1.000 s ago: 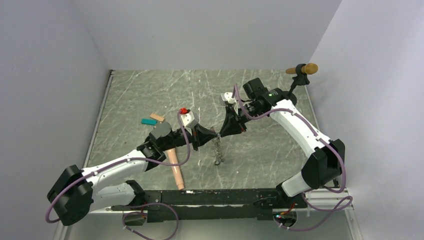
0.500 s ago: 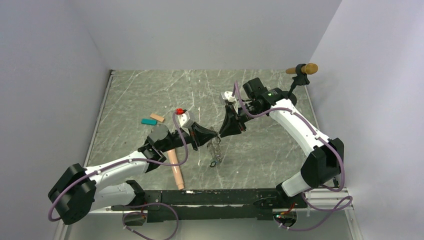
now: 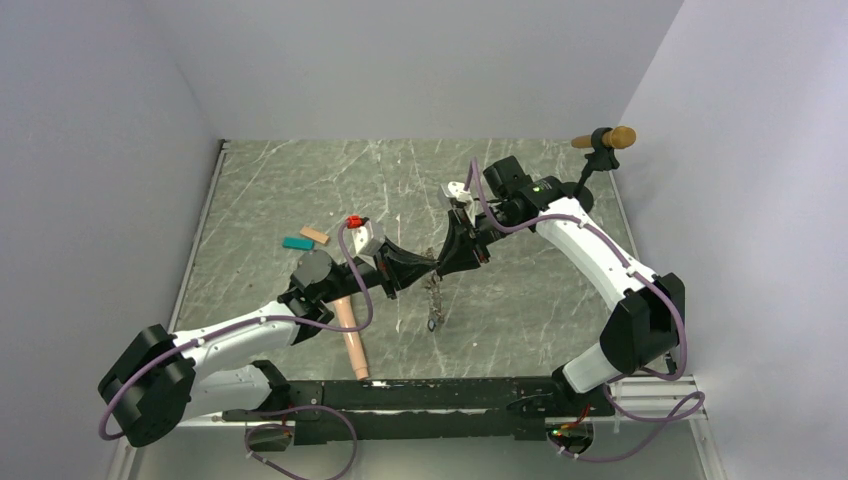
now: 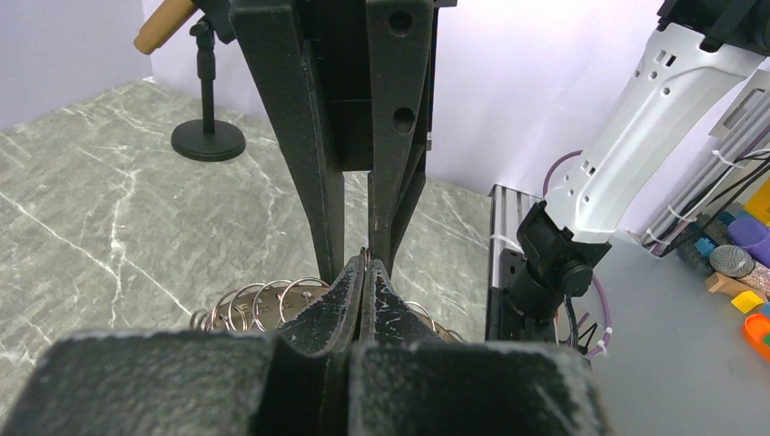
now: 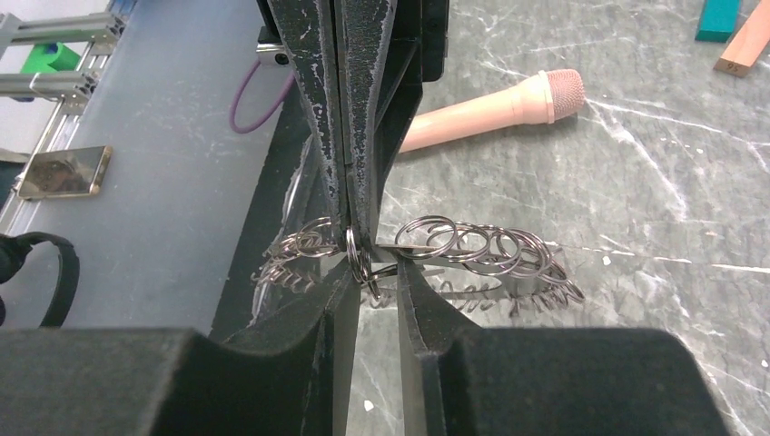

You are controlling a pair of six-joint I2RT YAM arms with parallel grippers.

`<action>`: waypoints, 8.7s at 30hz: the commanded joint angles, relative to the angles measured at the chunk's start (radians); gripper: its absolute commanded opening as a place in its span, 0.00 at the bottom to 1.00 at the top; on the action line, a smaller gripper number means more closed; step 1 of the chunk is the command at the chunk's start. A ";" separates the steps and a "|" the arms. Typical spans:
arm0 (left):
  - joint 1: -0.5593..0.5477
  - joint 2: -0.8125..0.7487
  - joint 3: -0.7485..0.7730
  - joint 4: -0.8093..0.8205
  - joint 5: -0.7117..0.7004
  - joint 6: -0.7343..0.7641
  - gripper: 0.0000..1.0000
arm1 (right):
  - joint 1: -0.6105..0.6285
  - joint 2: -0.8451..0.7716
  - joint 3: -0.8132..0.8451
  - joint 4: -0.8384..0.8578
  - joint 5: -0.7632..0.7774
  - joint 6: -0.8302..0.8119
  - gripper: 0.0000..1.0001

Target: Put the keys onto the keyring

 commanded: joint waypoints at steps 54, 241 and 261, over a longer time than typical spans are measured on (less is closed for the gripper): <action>-0.028 -0.013 0.366 -0.860 0.039 0.529 0.52 | 0.021 0.012 0.100 -0.171 0.187 -0.171 0.00; -0.013 0.083 0.429 -0.788 0.178 0.401 0.23 | 0.026 0.028 0.077 -0.186 0.085 -0.197 0.00; -0.013 0.104 0.457 -0.856 0.196 0.411 0.18 | 0.026 0.024 0.077 -0.184 0.081 -0.194 0.00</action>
